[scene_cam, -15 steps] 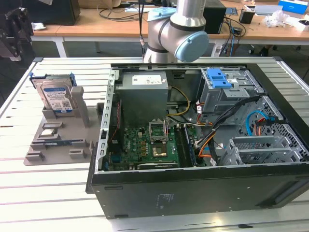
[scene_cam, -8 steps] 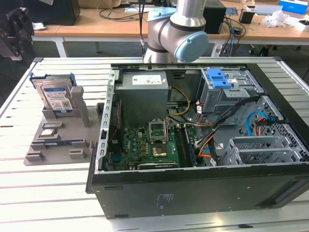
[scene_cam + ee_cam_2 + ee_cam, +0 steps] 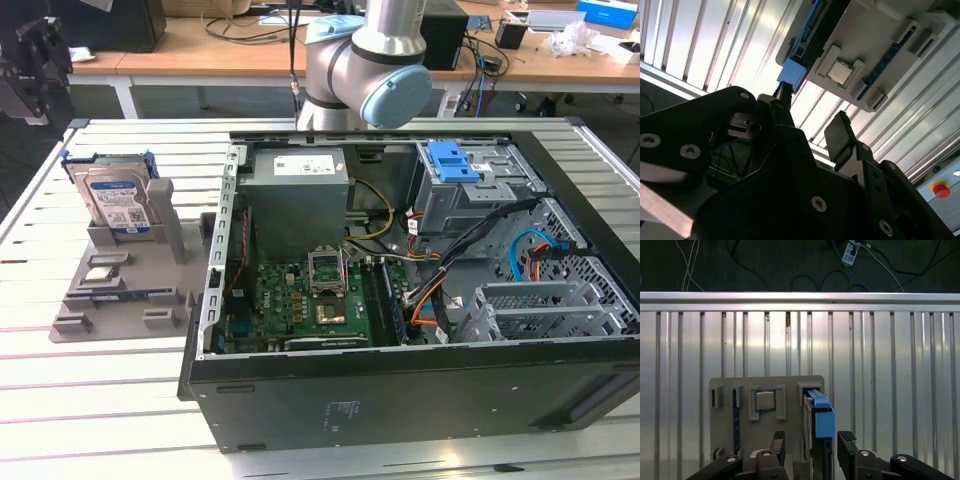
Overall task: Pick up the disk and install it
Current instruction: 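Pick up the disk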
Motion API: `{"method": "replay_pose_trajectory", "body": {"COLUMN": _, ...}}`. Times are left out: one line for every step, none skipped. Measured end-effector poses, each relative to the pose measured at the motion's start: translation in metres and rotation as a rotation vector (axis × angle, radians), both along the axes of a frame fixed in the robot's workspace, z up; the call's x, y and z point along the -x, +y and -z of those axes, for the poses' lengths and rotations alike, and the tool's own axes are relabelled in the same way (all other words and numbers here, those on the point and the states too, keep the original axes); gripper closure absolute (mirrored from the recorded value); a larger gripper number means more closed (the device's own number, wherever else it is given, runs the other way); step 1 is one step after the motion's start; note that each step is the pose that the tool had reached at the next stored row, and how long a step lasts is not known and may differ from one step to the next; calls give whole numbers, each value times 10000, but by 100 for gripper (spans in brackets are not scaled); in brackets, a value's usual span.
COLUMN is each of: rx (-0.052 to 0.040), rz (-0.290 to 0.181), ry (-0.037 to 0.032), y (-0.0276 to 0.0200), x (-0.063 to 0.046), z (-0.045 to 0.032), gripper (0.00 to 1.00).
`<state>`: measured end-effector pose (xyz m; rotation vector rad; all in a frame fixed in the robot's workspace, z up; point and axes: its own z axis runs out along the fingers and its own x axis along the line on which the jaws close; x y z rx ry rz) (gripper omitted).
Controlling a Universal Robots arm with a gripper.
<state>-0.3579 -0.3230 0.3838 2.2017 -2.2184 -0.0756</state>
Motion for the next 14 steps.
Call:
{"method": "replay_pose_trajectory", "body": {"rx": 0, "rz": 1, "ry": 0, "y": 3, "x": 0, "z": 5, "gripper": 46}}
{"method": "replay_pose_trajectory", "body": {"rx": 0, "rz": 1, "ry": -1, "y": 6, "x": 0, "z": 11, "gripper": 46}}
{"method": "replay_pose_trajectory", "body": {"rx": 1, "rz": 1, "ry": 1, "y": 10, "x": -1, "z": 22, "gripper": 46}}
{"method": "replay_pose_trajectory", "body": {"rx": 0, "rz": 0, "ry": 1, "y": 12, "x": -2, "z": 31, "gripper": 46}}
{"method": "replay_pose_trajectory", "body": {"rx": 0, "rz": 0, "ry": 1, "y": 15, "x": -3, "z": 41, "gripper": 46}}
{"method": "replay_pose_trajectory", "body": {"rx": 0, "rz": -1, "ry": 1, "y": 17, "x": -5, "z": 60, "gripper": 46}}
{"method": "replay_pose_trajectory", "body": {"rx": 0, "rz": 0, "ry": 1, "y": 19, "x": -5, "z": 76, "gripper": 46}}
{"method": "replay_pose_trajectory", "body": {"rx": 0, "rz": 1, "ry": 0, "y": 20, "x": -6, "z": 88, "gripper": 46}}
{"method": "replay_pose_trajectory", "body": {"rx": 0, "rz": 0, "ry": 0, "y": 21, "x": -8, "z": 121, "gripper": 46}}
{"method": "replay_pose_trajectory", "body": {"rx": 0, "rz": 1, "ry": 1, "y": 21, "x": -9, "z": 154, "gripper": 46}}
{"method": "replay_pose_trajectory", "body": {"rx": 1, "rz": 1, "ry": 2, "y": 22, "x": -16, "z": 183, "gripper": 46}}
{"method": "replay_pose_trajectory", "body": {"rx": 6, "rz": -3, "ry": 1, "y": 22, "x": -31, "z": 205, "gripper": 46}}
{"method": "replay_pose_trajectory", "body": {"rx": 11, "rz": -8, "ry": 4, "y": 23, "x": -48, "z": 226, "gripper": 46}}
{"method": "replay_pose_trajectory", "body": {"rx": 15, "rz": -11, "ry": 4, "y": 25, "x": -55, "z": 244, "gripper": 46}}
